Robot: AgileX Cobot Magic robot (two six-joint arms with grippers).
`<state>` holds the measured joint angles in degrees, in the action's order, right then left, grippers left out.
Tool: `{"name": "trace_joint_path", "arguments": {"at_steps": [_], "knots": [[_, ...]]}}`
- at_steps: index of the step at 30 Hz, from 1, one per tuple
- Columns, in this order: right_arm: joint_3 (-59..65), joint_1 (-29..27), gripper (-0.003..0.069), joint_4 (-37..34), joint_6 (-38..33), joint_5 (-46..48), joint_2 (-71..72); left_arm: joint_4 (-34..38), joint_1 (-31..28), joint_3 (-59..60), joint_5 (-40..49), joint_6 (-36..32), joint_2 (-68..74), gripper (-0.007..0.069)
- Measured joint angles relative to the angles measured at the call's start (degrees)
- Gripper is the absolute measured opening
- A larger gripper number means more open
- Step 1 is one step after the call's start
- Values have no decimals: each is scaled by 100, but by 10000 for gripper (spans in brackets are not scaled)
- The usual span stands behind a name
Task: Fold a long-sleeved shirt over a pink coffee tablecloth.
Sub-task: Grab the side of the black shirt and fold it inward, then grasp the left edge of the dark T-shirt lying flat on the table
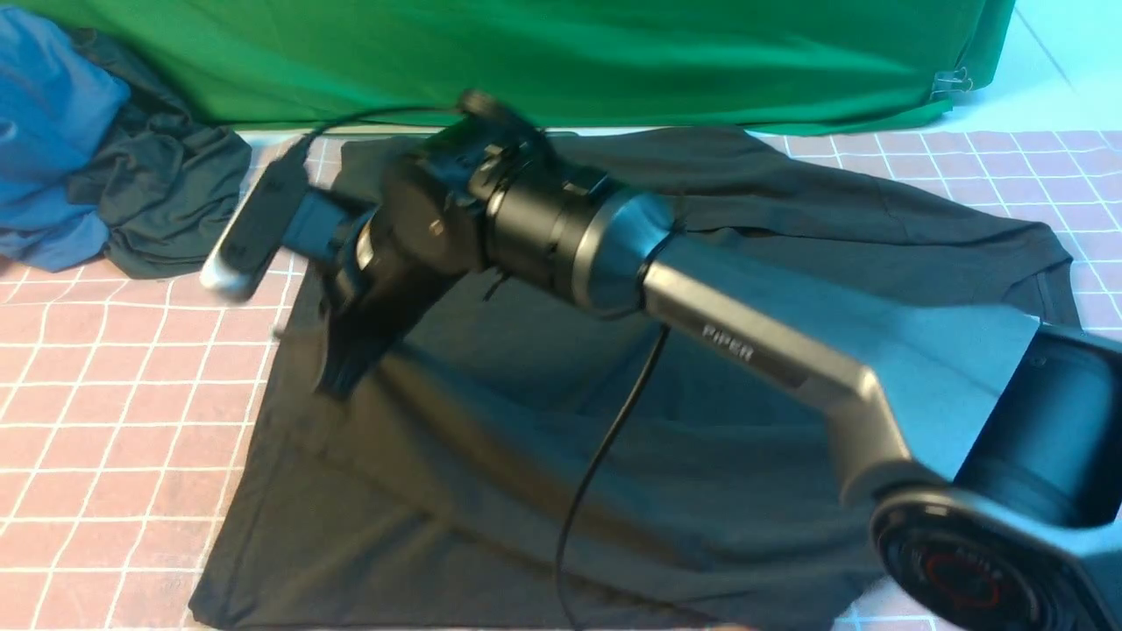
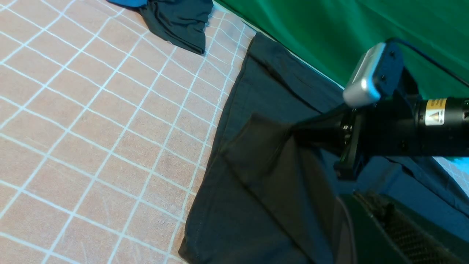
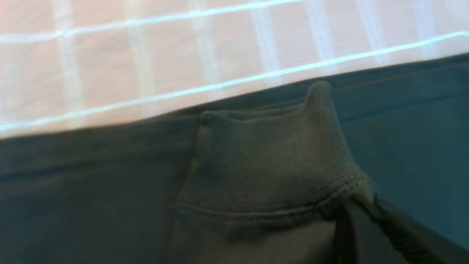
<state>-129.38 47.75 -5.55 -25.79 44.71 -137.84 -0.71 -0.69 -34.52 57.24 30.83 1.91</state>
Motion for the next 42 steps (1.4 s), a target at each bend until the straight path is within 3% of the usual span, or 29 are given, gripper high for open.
{"name": "trace_joint_path", "arguments": {"at_steps": [11,21,24,26,31,33,36,39,40,42], "knots": [[0,-565,46,9,511,-347,-67,0,0,0,50,-78,0,15],[0,-523,47,-384,468,-517,-108,5,0,0,50,-45,6,15],[0,-510,78,-411,481,-544,-108,71,0,0,65,213,164,15],[0,-510,167,-404,604,-505,-108,259,0,0,109,309,464,15],[0,-534,545,-178,906,399,72,1034,0,-82,141,238,1935,15],[0,-558,575,88,1128,851,231,1221,0,-214,113,129,2533,15],[0,-648,525,666,1450,1586,584,1515,0,-543,-21,-257,3579,15],[21,-934,343,995,1581,2287,1093,1813,0,-1157,-314,-870,4943,15],[27,-956,329,994,1578,2307,1125,1835,0,-1283,-338,-922,5100,15],[185,-1225,148,933,1618,2402,1503,1920,0,-1760,-426,-1180,5999,15]]}}
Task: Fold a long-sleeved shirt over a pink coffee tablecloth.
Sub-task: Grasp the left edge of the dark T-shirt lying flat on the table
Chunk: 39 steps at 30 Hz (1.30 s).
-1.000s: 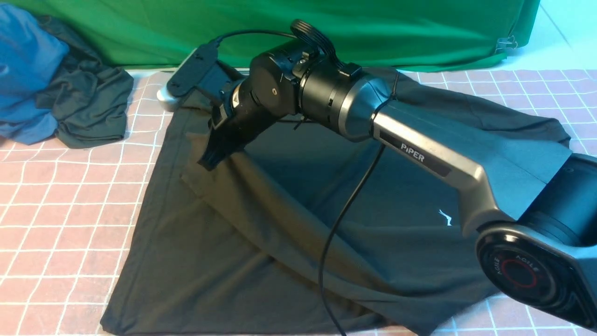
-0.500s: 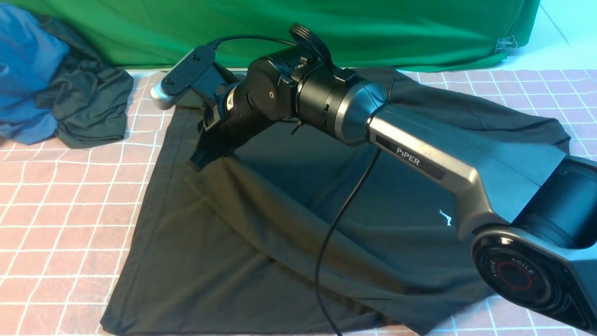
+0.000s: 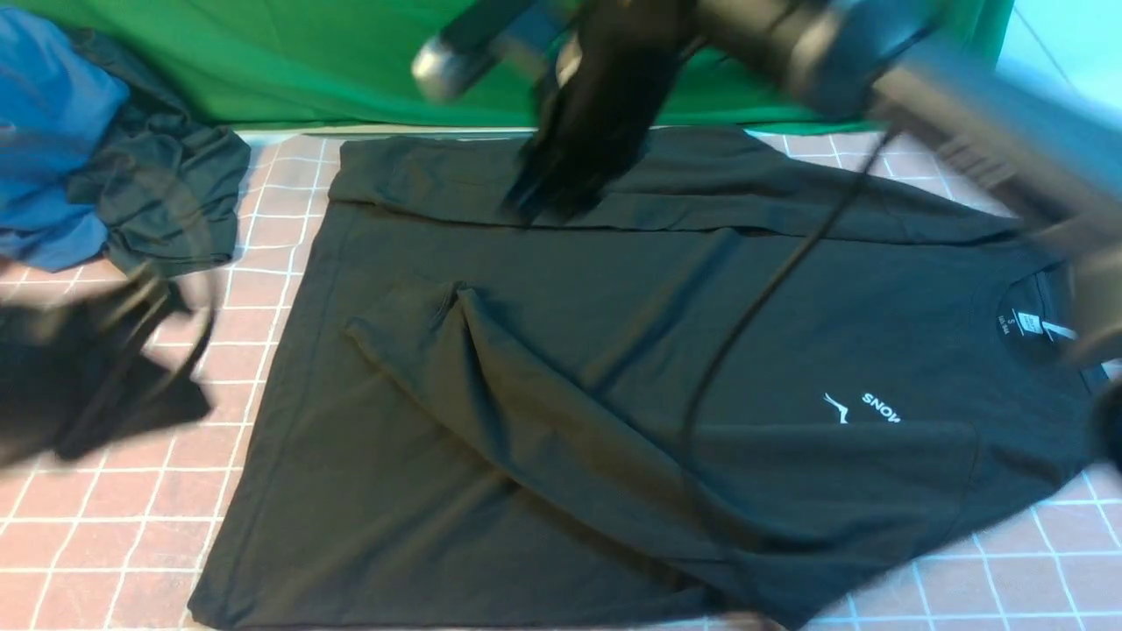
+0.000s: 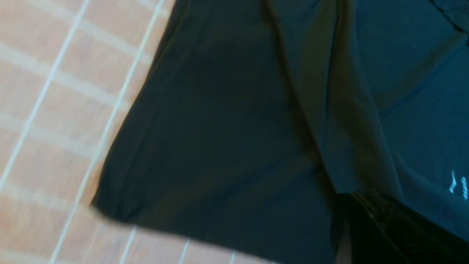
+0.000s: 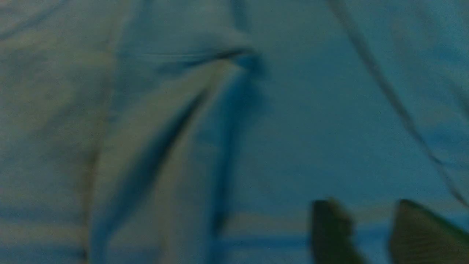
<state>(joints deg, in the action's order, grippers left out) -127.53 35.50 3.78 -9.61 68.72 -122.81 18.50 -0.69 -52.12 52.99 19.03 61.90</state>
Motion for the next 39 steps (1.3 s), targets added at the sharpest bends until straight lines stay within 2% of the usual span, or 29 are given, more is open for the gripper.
{"name": "trace_joint_path", "arguments": {"at_steps": [1,2,4,8,12,15,17,18,19,20,23,26,35,39], "knots": [[15,-23,135,-9,0,12,32,0,0,-42,-9,0,79,15],[182,-197,69,-88,19,45,266,0,0,-384,-62,-147,688,15],[450,-379,41,-193,10,49,515,12,0,-722,-76,-375,1303,15],[1166,-655,38,-314,-113,77,1012,12,0,-1490,-139,-1033,2407,21],[1963,-752,38,-378,-166,87,1505,6,0,-2195,-265,-1296,3364,94],[2353,-757,38,-378,-259,106,1769,-28,35,-2563,-297,-1384,3818,175],[2752,-757,38,-450,-270,40,2082,-333,179,-2872,-451,-1521,4306,286],[2776,-757,38,-450,-270,26,2103,-366,179,-2888,-450,-1521,4339,294],[2949,-757,38,-450,-282,-101,2264,-661,322,-3004,-634,-1533,4590,372],[3032,-757,38,-450,-288,-179,2349,-784,363,-3023,-689,-1533,4685,406],[3136,-757,38,-450,-332,-324,2490,-1109,501,-3037,-1005,-1535,4955,505],[3141,-757,38,-450,-392,-447,2540,-1214,536,-3037,-1191,-1540,5128,559],[3148,-757,38,-450,-409,-711,2547,-1114,536,-3038,-1334,-1714,5364,566],[3148,-757,38,-450,-409,-783,2547,-930,536,-3038,-1321,-1840,5439,517]]}}
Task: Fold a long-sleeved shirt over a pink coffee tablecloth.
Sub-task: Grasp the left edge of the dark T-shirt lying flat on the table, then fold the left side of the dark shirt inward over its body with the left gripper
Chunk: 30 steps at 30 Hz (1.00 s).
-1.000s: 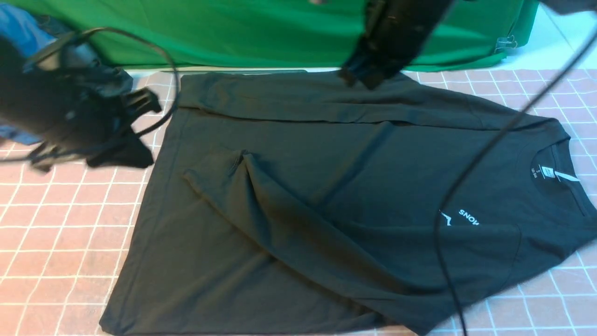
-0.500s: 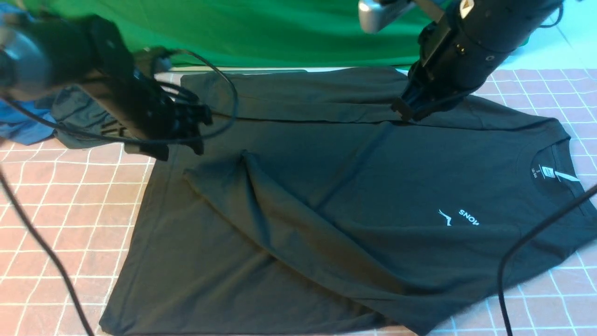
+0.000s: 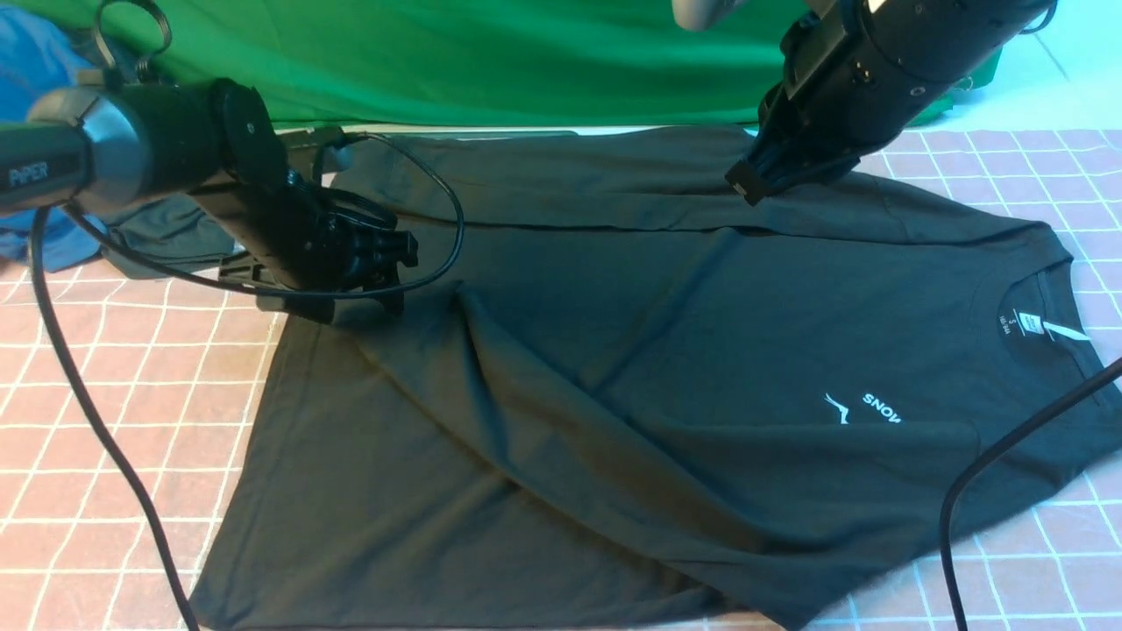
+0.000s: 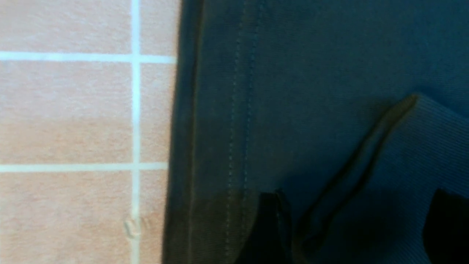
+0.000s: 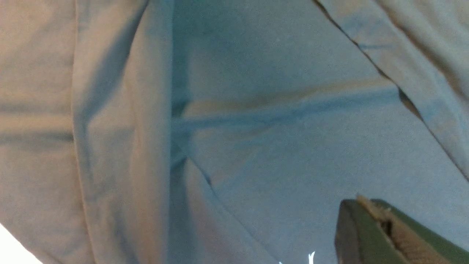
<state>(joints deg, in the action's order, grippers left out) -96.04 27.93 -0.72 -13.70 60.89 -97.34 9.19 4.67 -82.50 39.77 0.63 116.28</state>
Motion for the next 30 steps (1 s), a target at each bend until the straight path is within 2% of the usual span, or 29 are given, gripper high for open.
{"name": "trace_joint_path", "arguments": {"at_steps": [2,8,9,10,11,12,14,20,25,29,30], "knots": [[0,0,38,0,0,-12,0,23,0,0,42,-28,47,489],[4,0,38,0,-2,-31,0,-2,0,-57,116,-63,156,330],[4,0,38,0,-7,-31,0,-44,0,-57,165,-63,156,265],[4,0,38,0,-7,-31,0,-52,0,-57,178,-63,156,255],[4,0,38,0,-52,-31,0,-155,0,-61,270,-63,156,164],[4,0,38,0,-78,-36,0,-208,0,-69,358,-63,136,108],[11,0,38,0,-132,-42,0,-346,0,-69,590,-63,59,60],[41,0,38,0,-151,-54,0,-765,0,-69,818,109,-379,48],[41,0,40,-21,-158,302,-56,-974,0,-69,1035,177,-764,48],[123,0,78,-68,-331,541,-319,-1028,0,-69,1359,201,-807,48],[170,0,115,-77,-395,534,-503,-1039,0,-57,1523,223,-807,48]]}}
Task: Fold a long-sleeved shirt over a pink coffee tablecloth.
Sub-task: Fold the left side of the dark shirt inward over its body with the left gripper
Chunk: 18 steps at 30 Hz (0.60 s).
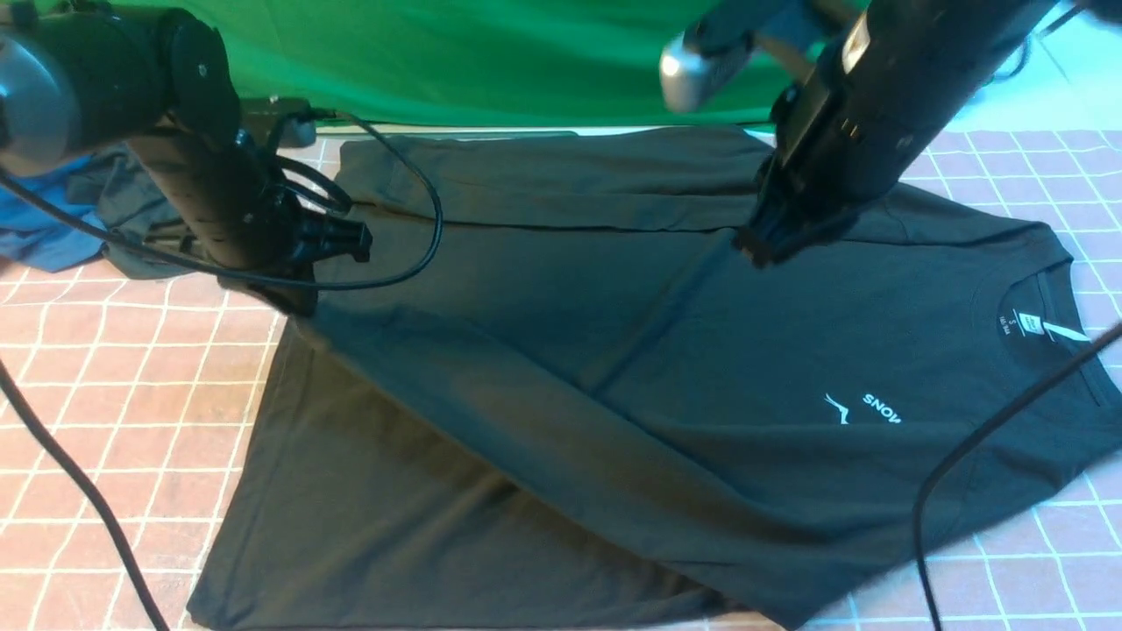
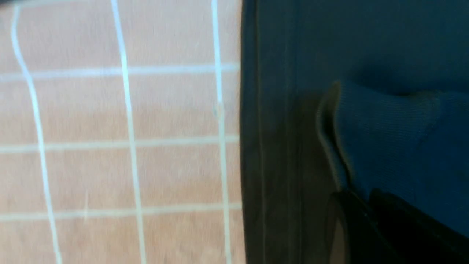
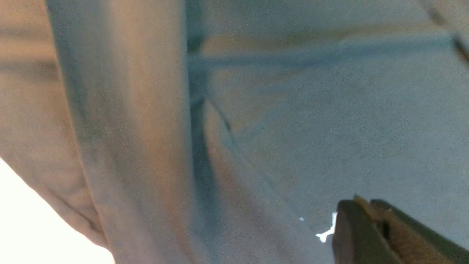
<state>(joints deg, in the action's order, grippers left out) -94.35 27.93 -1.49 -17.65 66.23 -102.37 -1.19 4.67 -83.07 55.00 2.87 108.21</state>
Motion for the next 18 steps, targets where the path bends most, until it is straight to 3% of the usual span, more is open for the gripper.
{"name": "trace_joint_path", "arguments": {"at_steps": [7,10,18], "knots": [[11,0,317,-467,-712,-11,-872,-30,0,2,494,113,0,48],[11,6,360,-978,-1109,-11,-1257,-31,0,2,757,158,0,48],[41,284,465,-1161,-1500,-72,-1746,-290,0,2,1224,422,0,48]]}}
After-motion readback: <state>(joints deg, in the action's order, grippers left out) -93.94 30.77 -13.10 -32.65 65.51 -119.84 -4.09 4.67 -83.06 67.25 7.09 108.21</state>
